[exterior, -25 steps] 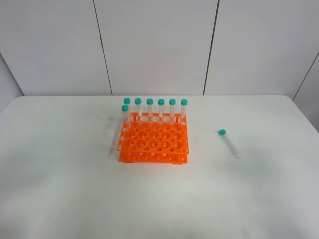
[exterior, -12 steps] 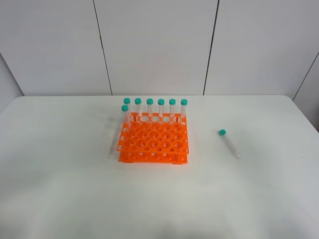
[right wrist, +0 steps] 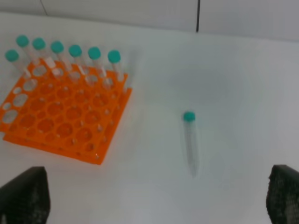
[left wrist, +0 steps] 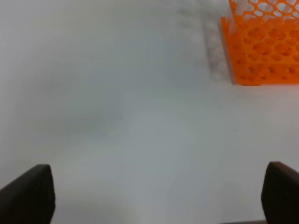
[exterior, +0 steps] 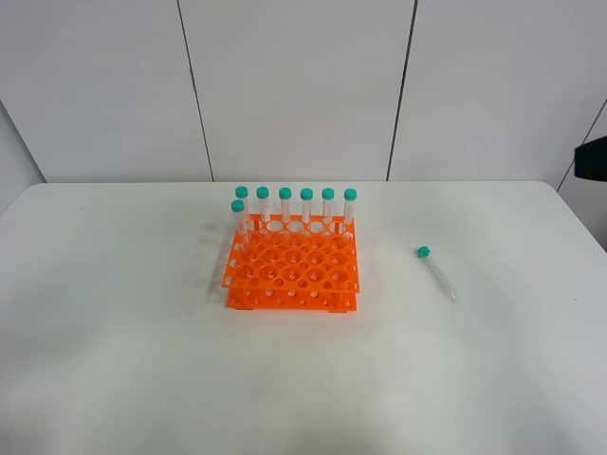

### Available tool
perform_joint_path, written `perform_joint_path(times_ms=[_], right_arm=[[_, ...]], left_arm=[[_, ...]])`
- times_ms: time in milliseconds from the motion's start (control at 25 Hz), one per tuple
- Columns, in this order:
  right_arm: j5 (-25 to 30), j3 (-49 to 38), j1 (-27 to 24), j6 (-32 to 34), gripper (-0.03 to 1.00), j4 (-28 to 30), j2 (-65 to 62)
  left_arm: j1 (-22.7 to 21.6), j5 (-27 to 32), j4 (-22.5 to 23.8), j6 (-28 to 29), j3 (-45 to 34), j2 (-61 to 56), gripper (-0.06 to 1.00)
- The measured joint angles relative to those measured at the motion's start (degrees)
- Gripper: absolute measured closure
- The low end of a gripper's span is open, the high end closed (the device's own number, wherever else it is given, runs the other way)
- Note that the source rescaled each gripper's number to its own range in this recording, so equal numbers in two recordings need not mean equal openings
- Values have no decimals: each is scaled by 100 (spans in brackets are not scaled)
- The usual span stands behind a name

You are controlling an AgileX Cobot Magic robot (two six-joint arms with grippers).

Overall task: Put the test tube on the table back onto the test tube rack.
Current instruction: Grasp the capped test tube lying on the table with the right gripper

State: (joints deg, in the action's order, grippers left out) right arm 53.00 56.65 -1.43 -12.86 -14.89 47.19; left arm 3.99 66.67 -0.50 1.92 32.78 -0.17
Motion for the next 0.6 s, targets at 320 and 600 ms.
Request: perform_joint_path(times_ms=[320, 600], right_arm=[[-19, 753, 0, -147, -3, -4, 1862], [-39, 1186, 0, -221, -3, -97, 3123]], left_arm=[[0, 0, 0, 0, 0, 0, -5], [0, 0, 0, 0, 0, 0, -5]])
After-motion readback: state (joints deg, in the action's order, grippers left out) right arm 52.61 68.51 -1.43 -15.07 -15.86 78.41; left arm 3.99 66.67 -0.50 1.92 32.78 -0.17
